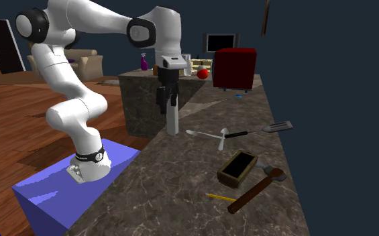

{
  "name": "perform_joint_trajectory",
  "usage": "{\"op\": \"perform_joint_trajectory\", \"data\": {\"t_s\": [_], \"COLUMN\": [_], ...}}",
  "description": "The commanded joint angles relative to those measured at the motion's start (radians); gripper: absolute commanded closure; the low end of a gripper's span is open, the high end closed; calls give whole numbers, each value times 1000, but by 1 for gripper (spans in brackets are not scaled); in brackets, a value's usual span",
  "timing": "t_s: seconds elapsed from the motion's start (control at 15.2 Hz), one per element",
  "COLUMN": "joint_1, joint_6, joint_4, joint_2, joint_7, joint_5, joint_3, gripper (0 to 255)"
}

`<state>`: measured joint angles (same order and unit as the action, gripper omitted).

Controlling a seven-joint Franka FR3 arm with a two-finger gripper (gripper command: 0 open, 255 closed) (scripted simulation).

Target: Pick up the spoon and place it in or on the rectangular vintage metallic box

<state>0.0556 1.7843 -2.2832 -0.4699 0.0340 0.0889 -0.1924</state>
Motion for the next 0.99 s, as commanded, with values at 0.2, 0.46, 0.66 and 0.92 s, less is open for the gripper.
{"op": "perform_joint_trajectory", "data": {"t_s": [0.2,0.46,0.66,0.92], "joint_1": [26,47,64,91], "joint_6": [93,154,194,239], "joint_4": [34,84,133,212], "joint_2": [148,274,373,511], "joint_7": [56,101,136,183], "joint_5": [37,55,60,56], "joint_3": [-54,-95,-123,-154], "gripper": [0,0,0,0]}}
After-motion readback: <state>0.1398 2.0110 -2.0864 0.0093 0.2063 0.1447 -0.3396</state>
